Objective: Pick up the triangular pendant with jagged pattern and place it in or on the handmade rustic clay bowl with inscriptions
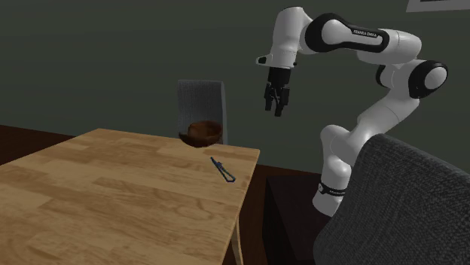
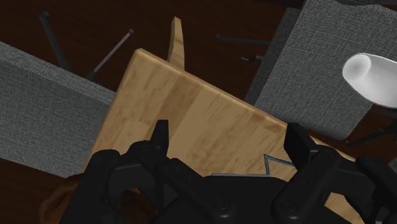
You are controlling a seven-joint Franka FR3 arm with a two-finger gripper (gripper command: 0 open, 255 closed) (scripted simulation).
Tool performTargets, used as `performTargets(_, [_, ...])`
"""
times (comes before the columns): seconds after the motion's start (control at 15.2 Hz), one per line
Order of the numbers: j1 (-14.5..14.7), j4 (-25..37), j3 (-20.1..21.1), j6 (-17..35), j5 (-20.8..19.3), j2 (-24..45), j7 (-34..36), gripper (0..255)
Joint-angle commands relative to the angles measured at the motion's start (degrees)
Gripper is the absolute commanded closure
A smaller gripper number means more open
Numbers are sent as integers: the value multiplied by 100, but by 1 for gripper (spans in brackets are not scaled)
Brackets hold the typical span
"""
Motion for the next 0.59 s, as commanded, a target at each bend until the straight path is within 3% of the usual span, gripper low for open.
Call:
performTargets(0.0, [0,0,0,0,0,0,0,0])
performTargets(0.53, [-334,-78,1325,935,706,650,2480,0])
